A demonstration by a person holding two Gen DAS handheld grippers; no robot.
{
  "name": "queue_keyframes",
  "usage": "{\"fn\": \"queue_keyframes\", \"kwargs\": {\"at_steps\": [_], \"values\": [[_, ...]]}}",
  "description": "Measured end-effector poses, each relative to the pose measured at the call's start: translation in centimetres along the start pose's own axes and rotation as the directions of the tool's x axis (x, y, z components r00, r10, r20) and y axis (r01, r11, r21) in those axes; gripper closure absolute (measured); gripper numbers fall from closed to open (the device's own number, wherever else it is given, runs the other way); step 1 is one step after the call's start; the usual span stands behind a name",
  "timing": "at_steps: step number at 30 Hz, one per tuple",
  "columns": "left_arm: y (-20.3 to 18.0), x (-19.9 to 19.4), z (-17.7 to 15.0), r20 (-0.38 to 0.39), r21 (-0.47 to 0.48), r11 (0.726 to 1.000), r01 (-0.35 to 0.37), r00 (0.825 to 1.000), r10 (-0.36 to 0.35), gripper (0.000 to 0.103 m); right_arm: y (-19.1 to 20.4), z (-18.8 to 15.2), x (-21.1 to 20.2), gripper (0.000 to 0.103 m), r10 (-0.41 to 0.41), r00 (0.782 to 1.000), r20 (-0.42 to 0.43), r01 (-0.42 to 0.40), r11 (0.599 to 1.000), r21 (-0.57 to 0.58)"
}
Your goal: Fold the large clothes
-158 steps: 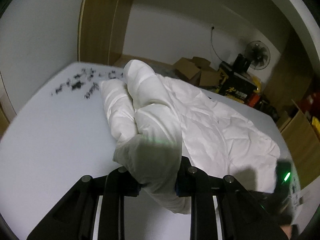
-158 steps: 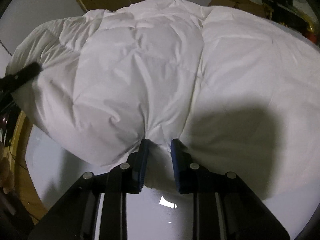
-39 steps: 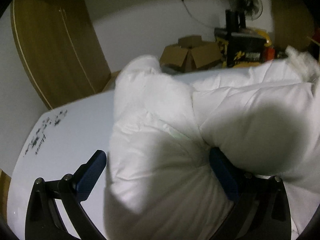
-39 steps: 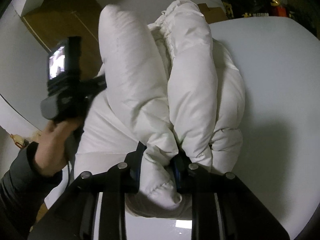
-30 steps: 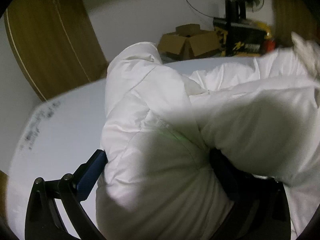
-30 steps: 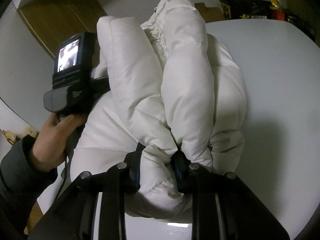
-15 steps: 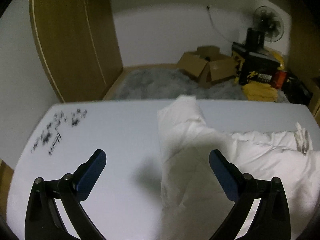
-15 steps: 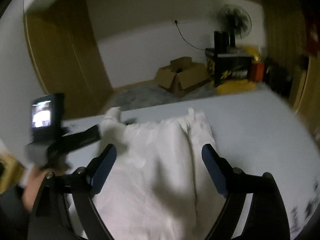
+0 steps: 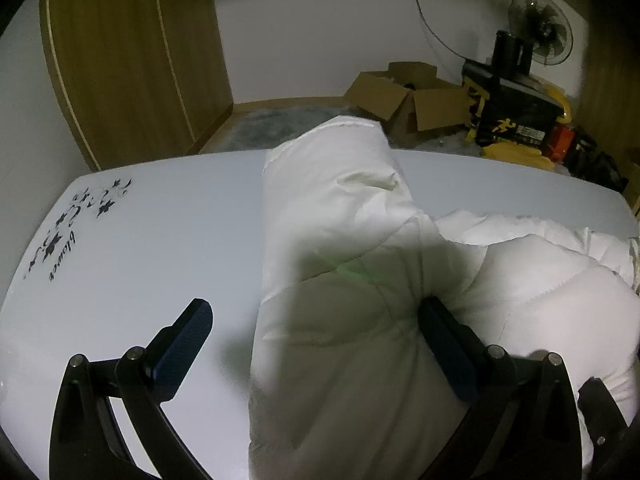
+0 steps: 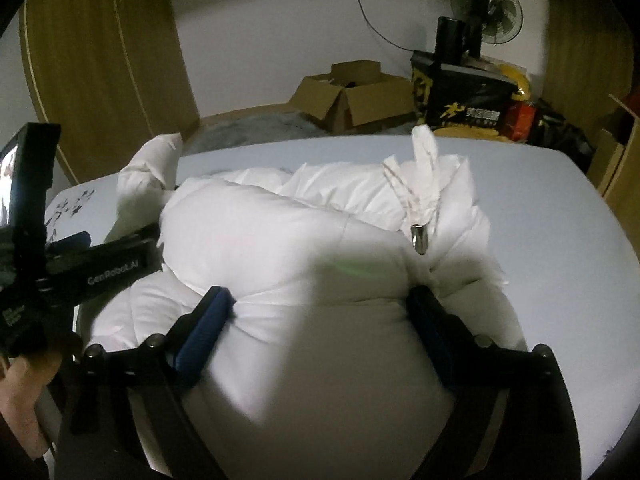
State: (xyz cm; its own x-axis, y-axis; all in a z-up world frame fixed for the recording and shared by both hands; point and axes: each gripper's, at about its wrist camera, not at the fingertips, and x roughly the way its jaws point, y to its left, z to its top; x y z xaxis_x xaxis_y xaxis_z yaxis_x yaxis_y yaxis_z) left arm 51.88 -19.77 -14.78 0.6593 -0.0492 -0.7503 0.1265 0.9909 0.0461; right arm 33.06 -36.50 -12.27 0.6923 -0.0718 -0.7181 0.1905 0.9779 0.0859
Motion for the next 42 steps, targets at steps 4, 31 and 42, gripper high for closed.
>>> {"fn": "queue_keyframes", "kwargs": {"at_steps": [4, 31, 42], "values": [[-0.8, 0.4, -0.1, 0.004, 0.022, 0.999, -0.044, 0.999, 0.044, 0.000, -0.1, 0.0, 1.9, 0.008, 0.025, 0.999, -0.020, -0.025, 1.000, 0.012], [-1.4, 1.9, -0.3, -0.037, 0.068, 0.994, -0.089, 0.995, 0.092, 0.000, 0.1, -0.1, 3.6, 0.006, 0.027, 0.999, -0.044, -0.026, 0.999, 0.021], [-0.3, 1.9, -0.3, -0.067, 0.051, 0.999, -0.003, 0.998, 0.006, 0.000, -0.2, 0.0, 3.5, 0.006, 0.022, 0.999, -0.048, -0.021, 1.000, 0.016]]}}
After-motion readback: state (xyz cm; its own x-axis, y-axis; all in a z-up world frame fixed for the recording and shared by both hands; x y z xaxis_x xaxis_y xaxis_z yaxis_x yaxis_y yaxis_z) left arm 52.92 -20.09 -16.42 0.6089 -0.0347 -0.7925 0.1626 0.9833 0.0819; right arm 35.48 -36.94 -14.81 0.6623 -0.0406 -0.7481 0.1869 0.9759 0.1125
